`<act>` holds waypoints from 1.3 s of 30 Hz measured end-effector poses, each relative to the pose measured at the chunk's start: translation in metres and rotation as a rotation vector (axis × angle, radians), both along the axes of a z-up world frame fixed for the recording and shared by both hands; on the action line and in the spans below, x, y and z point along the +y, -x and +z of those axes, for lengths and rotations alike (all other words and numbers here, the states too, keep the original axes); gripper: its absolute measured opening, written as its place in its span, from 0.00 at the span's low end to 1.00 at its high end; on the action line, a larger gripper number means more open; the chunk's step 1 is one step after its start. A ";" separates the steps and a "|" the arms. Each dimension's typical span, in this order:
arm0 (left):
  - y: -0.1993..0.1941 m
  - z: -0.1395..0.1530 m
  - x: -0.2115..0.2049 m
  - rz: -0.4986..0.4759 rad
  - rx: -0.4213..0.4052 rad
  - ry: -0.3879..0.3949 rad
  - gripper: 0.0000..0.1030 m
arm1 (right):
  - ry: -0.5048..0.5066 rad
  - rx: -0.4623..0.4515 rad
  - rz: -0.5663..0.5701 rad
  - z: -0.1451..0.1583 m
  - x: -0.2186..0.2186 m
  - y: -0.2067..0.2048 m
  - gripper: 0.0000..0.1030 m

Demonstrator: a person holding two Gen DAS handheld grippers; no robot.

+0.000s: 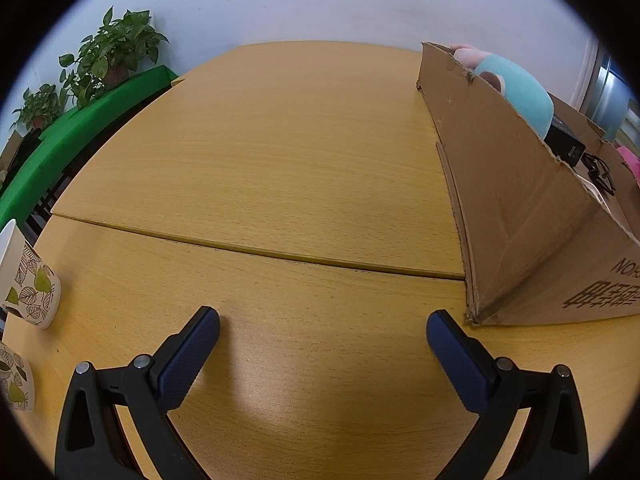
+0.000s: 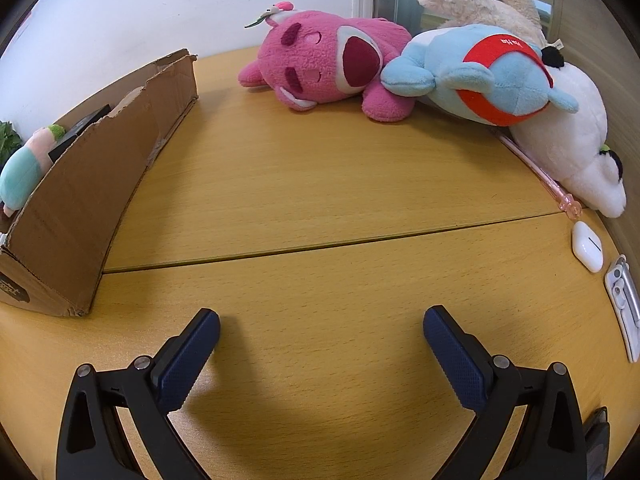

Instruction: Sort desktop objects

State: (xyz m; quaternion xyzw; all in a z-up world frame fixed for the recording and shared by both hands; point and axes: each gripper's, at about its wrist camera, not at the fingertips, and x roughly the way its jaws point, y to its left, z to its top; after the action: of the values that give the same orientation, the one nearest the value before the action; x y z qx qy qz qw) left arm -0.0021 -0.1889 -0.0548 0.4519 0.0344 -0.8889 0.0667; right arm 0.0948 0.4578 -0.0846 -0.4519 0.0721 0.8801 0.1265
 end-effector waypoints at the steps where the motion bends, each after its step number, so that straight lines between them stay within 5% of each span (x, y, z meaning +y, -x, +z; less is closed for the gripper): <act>1: 0.000 0.000 0.001 0.000 0.000 0.000 1.00 | 0.000 0.000 0.000 0.000 0.000 0.000 1.00; 39: -0.005 -0.002 0.005 -0.040 0.003 -0.002 1.00 | 0.001 0.002 -0.011 -0.001 0.001 -0.002 1.00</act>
State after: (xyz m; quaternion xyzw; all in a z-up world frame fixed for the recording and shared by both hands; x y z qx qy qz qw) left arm 0.0031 -0.1837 -0.0568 0.4511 0.0263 -0.8908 0.0484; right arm 0.0969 0.4587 -0.0853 -0.4507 0.0751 0.8798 0.1308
